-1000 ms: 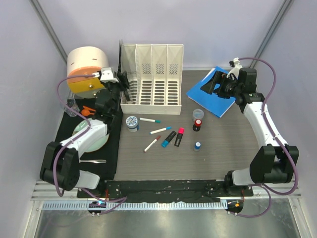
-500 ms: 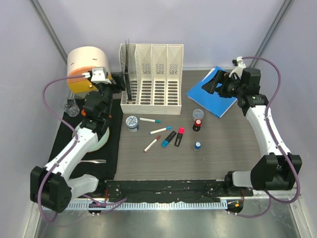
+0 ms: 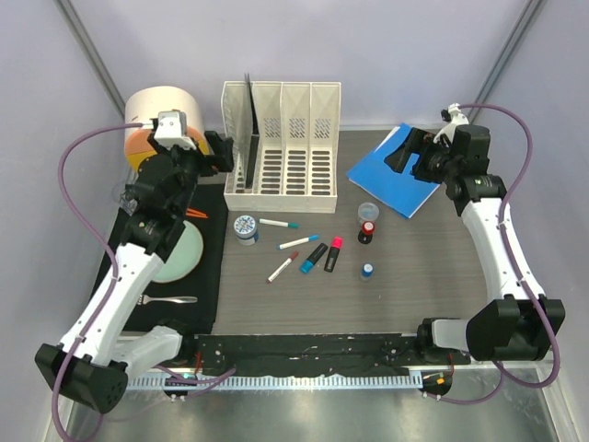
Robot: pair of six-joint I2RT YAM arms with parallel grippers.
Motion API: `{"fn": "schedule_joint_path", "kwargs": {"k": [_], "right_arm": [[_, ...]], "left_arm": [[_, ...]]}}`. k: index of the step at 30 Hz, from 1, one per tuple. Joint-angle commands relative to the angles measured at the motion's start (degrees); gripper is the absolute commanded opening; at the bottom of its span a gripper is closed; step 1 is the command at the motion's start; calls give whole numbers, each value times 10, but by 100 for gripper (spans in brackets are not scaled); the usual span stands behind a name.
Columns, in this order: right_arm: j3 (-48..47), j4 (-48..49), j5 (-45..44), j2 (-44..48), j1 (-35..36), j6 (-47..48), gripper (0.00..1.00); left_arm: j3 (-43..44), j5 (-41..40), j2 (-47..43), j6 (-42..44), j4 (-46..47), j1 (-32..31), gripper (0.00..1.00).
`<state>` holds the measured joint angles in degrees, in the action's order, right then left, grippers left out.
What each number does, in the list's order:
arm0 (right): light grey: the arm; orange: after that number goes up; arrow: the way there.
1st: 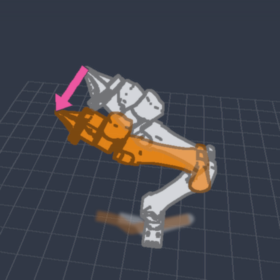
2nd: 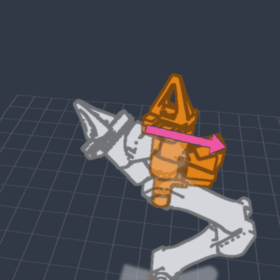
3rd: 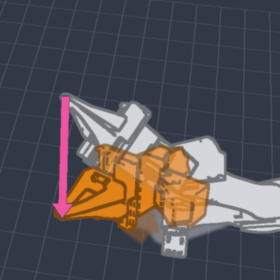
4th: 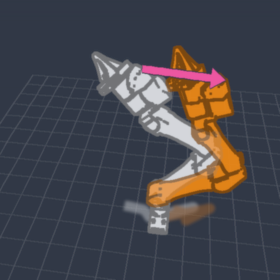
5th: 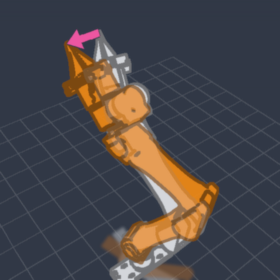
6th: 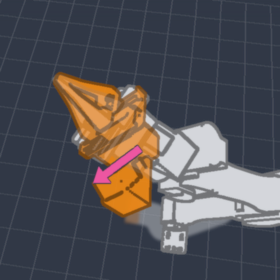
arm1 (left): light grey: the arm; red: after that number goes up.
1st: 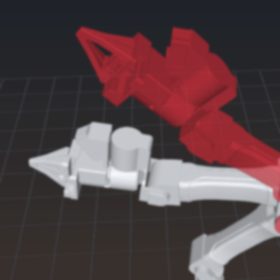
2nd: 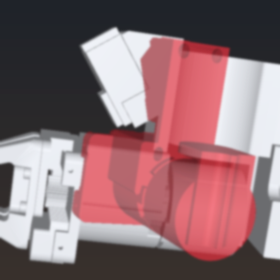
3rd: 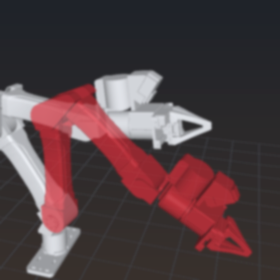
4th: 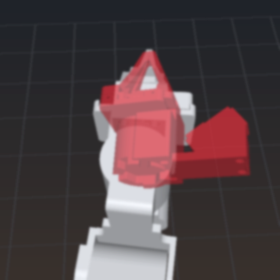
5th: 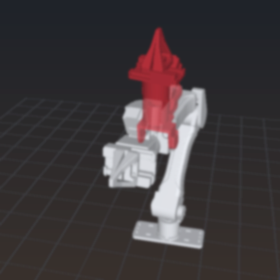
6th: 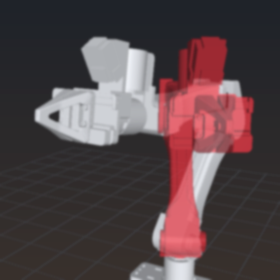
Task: Organize the desk
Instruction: Place the folder in the storage box, then pick up the folder from the corner of the board.
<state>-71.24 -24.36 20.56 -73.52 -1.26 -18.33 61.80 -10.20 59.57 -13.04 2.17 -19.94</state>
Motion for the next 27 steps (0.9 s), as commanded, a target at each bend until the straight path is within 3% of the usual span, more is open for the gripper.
{"fn": "schedule_joint_path", "kwargs": {"k": [1, 7, 11, 15, 20, 27], "right_arm": [[-38, -42, -92, 8, -2, -5, 94], [-42, -66, -151, -7, -25, -53, 96], [-22, -61, -92, -24, -87, -100, 96], [8, -47, -52, -30, -143, -112, 96], [36, -37, -63, -29, -164, -119, 96], [87, -4, -46, -35, -194, -131, 96]], "left_arm": [[32, 70, -19, -72, -141, 2, 100], [20, 146, -41, -112, -168, 0, 100], [56, 161, -24, -97, -213, -24, 100], [103, 123, 1, -74, -236, -79, 100], [161, 43, 65, -37, -272, -200, 100], [209, 39, 121, -27, -280, -263, 100]]}}
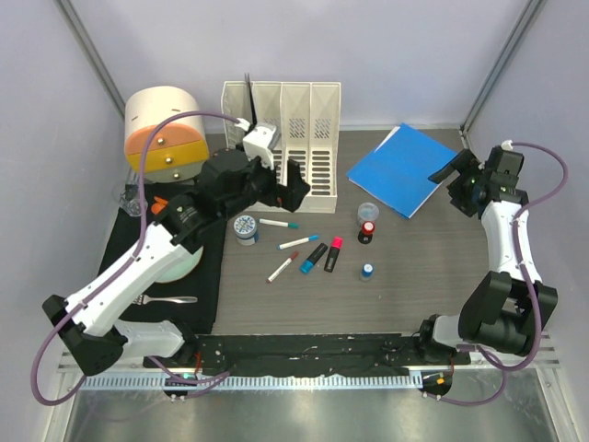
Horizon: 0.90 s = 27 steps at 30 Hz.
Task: Organize the desk
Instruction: Pick up the folder from the corner of the board.
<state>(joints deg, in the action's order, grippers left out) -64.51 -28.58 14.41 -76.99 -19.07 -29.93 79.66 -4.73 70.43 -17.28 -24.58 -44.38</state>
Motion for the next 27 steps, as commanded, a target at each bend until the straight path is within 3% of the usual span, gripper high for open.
{"fn": "schedule_joint_path", "kwargs": {"k": [1, 14, 20, 27], "right_arm": [[25, 41, 18, -3, -18, -20, 96], [111, 202, 59, -82, -32, -90, 85], [114, 268, 59, -155, -31, -104, 77], [107, 325, 57, -221, -27, -101, 73]], "left_arm": [[35, -14, 16, 15, -13, -22, 100], [15, -20, 15, 33, 11, -30, 100], [9, -28, 21, 53, 9, -31, 100], [-5, -25, 31, 57, 21, -31, 100]]}}
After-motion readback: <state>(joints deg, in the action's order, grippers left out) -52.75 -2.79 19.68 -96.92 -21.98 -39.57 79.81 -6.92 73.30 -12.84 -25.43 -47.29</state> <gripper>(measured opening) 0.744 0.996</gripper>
